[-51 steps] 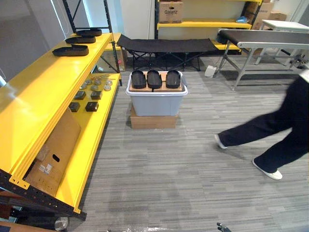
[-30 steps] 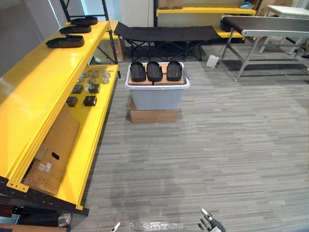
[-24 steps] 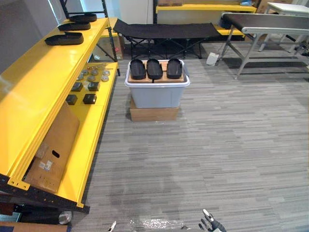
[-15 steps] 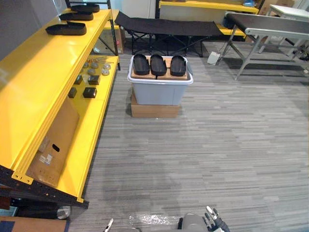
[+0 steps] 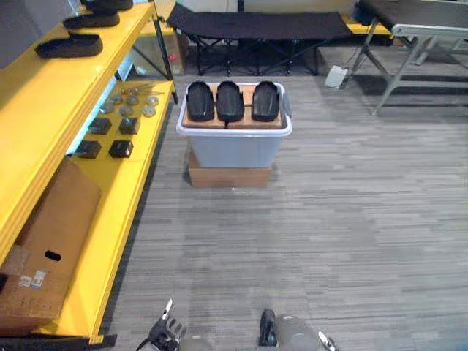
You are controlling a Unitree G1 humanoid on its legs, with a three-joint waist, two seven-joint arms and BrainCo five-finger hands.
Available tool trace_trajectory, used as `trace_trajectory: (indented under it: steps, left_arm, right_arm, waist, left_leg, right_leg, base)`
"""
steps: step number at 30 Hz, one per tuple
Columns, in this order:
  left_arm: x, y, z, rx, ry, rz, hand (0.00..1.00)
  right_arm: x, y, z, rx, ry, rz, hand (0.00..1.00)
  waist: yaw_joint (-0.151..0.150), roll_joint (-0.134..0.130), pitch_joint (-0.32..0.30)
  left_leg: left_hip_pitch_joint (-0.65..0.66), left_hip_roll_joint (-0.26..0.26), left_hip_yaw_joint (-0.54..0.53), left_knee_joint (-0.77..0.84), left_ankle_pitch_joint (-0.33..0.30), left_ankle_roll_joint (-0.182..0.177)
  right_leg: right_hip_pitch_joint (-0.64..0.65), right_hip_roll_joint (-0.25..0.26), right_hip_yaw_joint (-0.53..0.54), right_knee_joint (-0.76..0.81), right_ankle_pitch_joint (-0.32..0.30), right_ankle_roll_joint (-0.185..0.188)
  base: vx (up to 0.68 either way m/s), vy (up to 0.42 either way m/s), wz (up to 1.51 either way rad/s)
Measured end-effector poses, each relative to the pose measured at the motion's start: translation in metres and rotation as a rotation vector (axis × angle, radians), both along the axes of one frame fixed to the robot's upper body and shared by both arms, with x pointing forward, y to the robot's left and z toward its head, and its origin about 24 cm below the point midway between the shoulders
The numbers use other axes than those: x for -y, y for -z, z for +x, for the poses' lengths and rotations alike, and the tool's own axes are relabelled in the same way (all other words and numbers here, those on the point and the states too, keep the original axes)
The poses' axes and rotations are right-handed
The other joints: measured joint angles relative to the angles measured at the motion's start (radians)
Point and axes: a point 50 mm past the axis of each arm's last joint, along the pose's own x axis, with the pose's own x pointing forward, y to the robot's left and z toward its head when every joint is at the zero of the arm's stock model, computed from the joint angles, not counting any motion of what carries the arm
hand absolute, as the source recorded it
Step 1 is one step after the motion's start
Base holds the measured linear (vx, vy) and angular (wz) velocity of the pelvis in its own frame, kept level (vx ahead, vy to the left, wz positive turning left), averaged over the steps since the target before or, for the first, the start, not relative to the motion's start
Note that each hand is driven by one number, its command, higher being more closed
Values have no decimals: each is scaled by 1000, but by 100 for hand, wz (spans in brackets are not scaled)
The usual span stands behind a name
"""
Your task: Walk over and take plastic housings, then place them on the shelf
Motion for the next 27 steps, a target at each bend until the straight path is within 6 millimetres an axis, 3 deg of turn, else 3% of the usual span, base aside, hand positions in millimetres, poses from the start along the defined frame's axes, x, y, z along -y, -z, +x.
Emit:
trace_trajectory:
  steps: [2, 3, 5, 6, 7, 8, 9, 10, 11, 12, 13, 15, 17, 18, 19, 20, 22, 24, 25, 26, 27]
  left_arm:
    - [3, 3, -11, -24, 17, -5, 0]
    - [6, 5, -22, -56, 42, -3, 0]
    - [17, 10, -44, -116, 32, -37, 0]
    - [22, 13, -64, -180, 58, -47, 0]
    - [23, 15, -79, -224, 62, -55, 0]
    - [22, 15, -85, -239, 72, -55, 0]
    - [19, 15, -89, -247, 91, -49, 0]
    - [15, 14, -89, -251, 113, -33, 0]
    - [12, 14, -89, -248, 124, -20, 0]
    - [4, 13, -87, -243, 128, 16, 0]
    - [-4, 12, -82, -231, 151, 57, 0]
    - [-9, 10, -62, -172, 166, 108, 0]
    - [-21, 0, -25, -45, 182, 184, 0]
    - [-21, -3, -9, 2, 182, 192, 0]
    - [-17, -11, 20, 92, 172, 191, 0]
    - [-11, -17, 42, 161, 170, 182, 0]
    - [-4, -22, 54, 221, 126, 152, 0]
    - [2, -21, 52, 214, 105, 125, 0]
    - [6, -17, 46, 182, 86, 100, 0]
    - [18, -13, 39, 142, 34, 54, 0]
    - [20, -12, 37, 135, 13, 37, 0]
  right_arm:
    - [2, -7, 32, 81, -40, -30, 0]
    - [3, -11, 46, 122, -60, -49, 0]
    - [6, -16, 57, 153, -67, -67, 0]
    - [3, -15, 59, 140, -97, -70, 0]
    - [-3, -14, 59, 138, -115, -58, 0]
    - [-6, -15, 63, 146, -113, -47, 0]
    - [-7, -16, 67, 151, -109, -48, 0]
    - [-6, -17, 73, 154, -104, -54, 0]
    - [-7, -17, 74, 160, -88, -43, 0]
    - [-13, -16, 74, 166, -38, 3, 0]
    - [-18, -13, 68, 163, 8, 53, 0]
    - [-21, -9, 59, 152, 21, 77, 0]
    - [-20, -10, 54, 179, 56, 78, 0]
    - [-18, -10, 53, 181, 67, 74, 0]
    - [-15, -10, 50, 181, 87, 67, 0]
    - [-14, -8, 43, 170, 103, 60, 0]
    - [-18, -7, 32, 157, 101, 56, 0]
    - [-27, -4, 24, 138, 96, 70, 0]
    - [-34, -2, 15, 109, 110, 85, 0]
    - [-24, -3, 15, 106, 143, 53, 0]
    - [-19, -4, 15, 104, 150, 33, 0]
  waist:
    - [39, 7, 4]
    - [54, 7, 12]
    - [77, 30, 27]
    - [96, 33, 32]
    - [107, 5, 29]
    - [108, -4, 26]
    - [108, -44, 30]
    - [103, -51, 32]
    - [98, -59, 36]
    - [94, -79, 46]
    - [82, -96, 50]
    - [73, -95, 53]
    - [64, -75, 48]
    - [60, -69, 43]
    - [53, -63, 41]
    - [49, -38, 40]
    - [43, -42, 30]
    - [42, -82, 1]
    - [44, -115, -22]
    - [42, -56, -21]
    - [41, -42, -23]
  left_leg:
    - [-133, -97, 0, -169, 11, 4]
    - [-189, -153, -8, -356, 73, 3]
    - [-227, -186, -31, -603, 172, -24]
    - [-245, -178, -33, -589, 250, 13]
    - [-244, -187, -18, -560, 306, 49]
    - [-251, -195, -4, -532, 310, 59]
    - [-256, -204, 1, -486, 291, 92]
    - [-239, -221, -11, -493, 291, 122]
    - [-212, -232, -10, -517, 288, 132]
    - [-138, -263, -11, -572, 276, 147]
    - [-71, -292, -21, -608, 263, 160]
    - [5, -311, -25, -634, 239, 154]
    - [79, -302, -48, -644, 201, 145]
    - [87, -292, -64, -642, 187, 150]
    - [95, -270, -94, -628, 158, 140]
    - [92, -234, -126, -583, 114, 121]
    - [97, -195, -156, -517, 42, 87]
    - [109, -188, -178, -494, -1, 51]
    - [107, -198, -186, -474, -37, 27]
    - [99, -142, -189, -422, -55, 4]
    - [96, -127, -182, -393, -47, -10]
  right_leg:
    - [61, -2, 42, -74, -4, -5]
    - [83, -5, 61, -95, -18, -2]
    - [140, 19, 82, -125, -63, -5]
    - [190, 30, 101, -128, -106, -3]
    - [209, 16, 119, -119, -145, -13]
    - [209, 2, 121, -100, -178, -31]
    - [192, -16, 125, -11, -197, -38]
    - [119, -37, 149, 162, -180, -11]
    - [73, -51, 156, 276, -157, 41]
    - [-28, -86, 177, 531, -67, 216]
    - [-113, -132, 168, 725, -58, 245]
    - [-184, -186, 129, 783, -116, 207]
    - [-246, -198, 94, 572, -182, 168]
    - [-264, -190, 93, 498, -183, 164]
    - [-290, -180, 95, 364, -174, 164]
    - [-298, -153, 107, 231, -128, 144]
    - [-309, -123, 150, 120, -35, 139]
    - [-307, -118, 143, 69, 68, 134]
    - [-300, -125, 141, 63, 166, 112]
    - [-289, -82, 102, 100, 145, 99]
    - [-274, -74, 84, 96, 124, 88]
  base:
    - [467, -77, -70]
    - [417, 25, -58]
    - [456, 128, -40]
    - [451, 198, -39]
    - [400, 189, -25]
    - [580, 177, -10]
    - [590, 155, 10]
    - [708, 197, 15]
    - [576, 190, 22]
    - [671, 221, 28]
    - [536, 157, 31]
    - [406, 92, 27]
    - [497, 30, 27]
    - [435, -52, 50]
    - [421, -110, 62]
    - [502, -137, 59]
    - [445, -206, 42]
    - [487, -338, 48]
    - [506, -411, 55]
    - [478, -376, 53]
    - [412, -321, 45]
